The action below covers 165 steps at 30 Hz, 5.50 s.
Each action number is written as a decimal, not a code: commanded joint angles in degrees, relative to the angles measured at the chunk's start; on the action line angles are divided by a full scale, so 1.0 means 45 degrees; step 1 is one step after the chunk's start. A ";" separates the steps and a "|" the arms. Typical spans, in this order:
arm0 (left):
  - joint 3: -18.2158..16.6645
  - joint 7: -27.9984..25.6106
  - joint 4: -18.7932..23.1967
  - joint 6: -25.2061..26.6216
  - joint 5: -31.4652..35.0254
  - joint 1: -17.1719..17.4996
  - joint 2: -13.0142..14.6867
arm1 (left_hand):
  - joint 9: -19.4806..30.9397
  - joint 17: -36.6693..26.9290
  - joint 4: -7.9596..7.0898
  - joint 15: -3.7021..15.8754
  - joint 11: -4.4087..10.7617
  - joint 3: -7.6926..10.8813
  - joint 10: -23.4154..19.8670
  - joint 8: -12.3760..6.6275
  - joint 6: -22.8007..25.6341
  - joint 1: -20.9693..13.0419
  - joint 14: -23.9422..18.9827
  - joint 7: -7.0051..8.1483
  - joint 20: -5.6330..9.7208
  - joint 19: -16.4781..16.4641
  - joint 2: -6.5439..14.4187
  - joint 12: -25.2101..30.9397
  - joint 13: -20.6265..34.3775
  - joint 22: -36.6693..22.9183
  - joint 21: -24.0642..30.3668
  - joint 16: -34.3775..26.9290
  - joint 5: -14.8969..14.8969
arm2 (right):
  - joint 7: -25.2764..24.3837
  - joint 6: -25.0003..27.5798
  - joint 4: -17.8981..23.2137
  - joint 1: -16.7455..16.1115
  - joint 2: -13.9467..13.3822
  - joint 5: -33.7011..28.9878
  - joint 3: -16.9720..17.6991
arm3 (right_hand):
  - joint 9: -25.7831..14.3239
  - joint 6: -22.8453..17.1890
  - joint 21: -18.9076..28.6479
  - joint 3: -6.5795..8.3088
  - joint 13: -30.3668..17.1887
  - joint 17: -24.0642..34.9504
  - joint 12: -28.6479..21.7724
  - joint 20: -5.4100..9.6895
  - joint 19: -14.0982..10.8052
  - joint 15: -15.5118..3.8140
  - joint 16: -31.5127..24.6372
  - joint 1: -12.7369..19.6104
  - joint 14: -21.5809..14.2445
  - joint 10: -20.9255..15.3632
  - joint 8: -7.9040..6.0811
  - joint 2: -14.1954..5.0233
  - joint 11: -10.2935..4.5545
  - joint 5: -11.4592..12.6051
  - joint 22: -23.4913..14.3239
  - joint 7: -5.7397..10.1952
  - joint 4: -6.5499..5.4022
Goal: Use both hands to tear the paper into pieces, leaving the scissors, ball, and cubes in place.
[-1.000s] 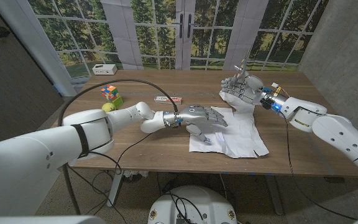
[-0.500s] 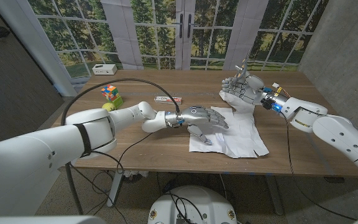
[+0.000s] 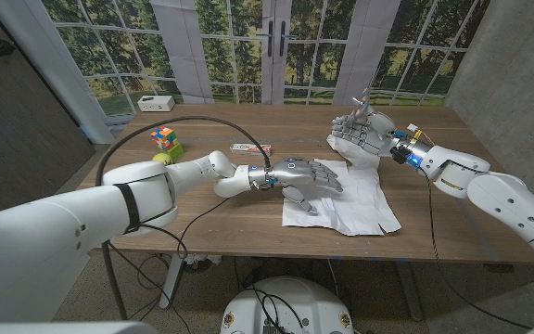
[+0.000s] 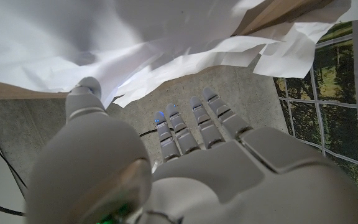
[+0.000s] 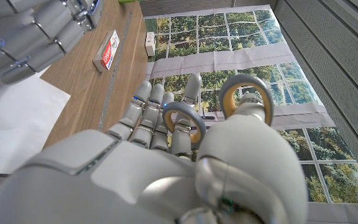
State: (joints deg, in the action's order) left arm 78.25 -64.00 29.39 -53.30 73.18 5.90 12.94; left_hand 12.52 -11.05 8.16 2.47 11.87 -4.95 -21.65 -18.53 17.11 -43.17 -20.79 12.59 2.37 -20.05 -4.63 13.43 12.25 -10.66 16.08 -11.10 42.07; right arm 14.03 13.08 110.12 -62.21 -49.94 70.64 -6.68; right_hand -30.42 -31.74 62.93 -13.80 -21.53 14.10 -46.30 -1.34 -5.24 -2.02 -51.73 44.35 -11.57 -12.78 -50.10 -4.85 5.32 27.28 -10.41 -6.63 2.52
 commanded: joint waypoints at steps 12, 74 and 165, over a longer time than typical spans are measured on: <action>0.0278 0.0000 -0.0273 -0.0040 -0.0409 -0.0037 -0.0303 | 0.0009 -0.0018 -0.0001 0.2299 0.0030 0.0147 -0.0207 -0.0074 0.0220 -0.0239 -0.0121 0.0005 0.1586 -0.0133 0.0142 0.0020 0.0029 -0.0028 -0.0053 -0.0070 -0.0058 | 0.0070 -0.0045 -0.0026 -0.0079 -0.0001 0.0015 0.0107 | -0.0009 -0.0085 -0.0051 -0.0021 -0.0004 -0.0002 0.0011 0.0020 -0.0058 -0.0318 -0.0098 -0.0062 -0.0035 -0.0130 0.0043 -0.0087 -0.0030 -0.0008 -0.0030 -0.0055 0.0091; 0.2208 0.0000 -0.1549 0.0404 -0.1757 -0.0512 -0.1326 | -0.0153 0.0075 -0.0248 0.2378 0.0008 0.0331 -0.4237 -0.0340 0.3537 -0.1548 -0.3023 0.0002 0.1768 -0.1201 0.1561 0.0129 -0.0131 0.0005 -0.0733 -0.0105 -0.1361 | 0.0058 -0.0181 0.0003 -0.0361 0.0056 0.0077 0.0371 | -0.0033 -0.0156 -0.0173 -0.0021 -0.0009 -0.0050 0.0069 0.0042 -0.0134 -0.0334 -0.0140 -0.0164 -0.0031 -0.0153 0.0018 -0.0141 -0.0033 -0.0065 -0.0034 -0.0021 0.0120; 0.2042 0.2221 -0.1441 -0.0299 -0.6424 0.0528 -0.0776 | 0.7152 -1.3379 -0.1519 0.2225 0.0117 1.0426 -0.6010 -0.4513 0.5469 -0.1595 -1.3404 0.0017 0.1723 -0.2226 0.3400 0.4119 1.0960 -0.1242 1.0093 -0.9834 -0.6902 | -0.0131 -0.0488 0.0704 -0.1127 0.0084 0.0179 0.1003 | -0.0042 -0.0228 -0.0353 0.0049 -0.0040 -0.0066 0.0084 0.0159 -0.0247 -0.0437 -0.0205 -0.0270 -0.0019 -0.0222 -0.0003 -0.0288 -0.0073 -0.0162 -0.0036 0.0041 0.0176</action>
State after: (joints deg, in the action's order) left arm 89.47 -58.84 22.35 -53.11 50.11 6.80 8.78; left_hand 44.43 -68.77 1.91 12.49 12.37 40.80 -48.10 -38.38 41.79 -49.09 -80.57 12.59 2.64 -28.37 8.27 30.69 52.58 -15.59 60.07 -48.48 10.67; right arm 13.55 11.18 112.65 -66.48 -49.44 71.41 -2.68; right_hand -30.42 -32.56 61.44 -13.69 -21.55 13.72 -45.91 -0.61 -5.95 -1.93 -52.36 43.37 -11.66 -13.40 -50.10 -5.82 5.11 26.88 -10.41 -6.44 3.03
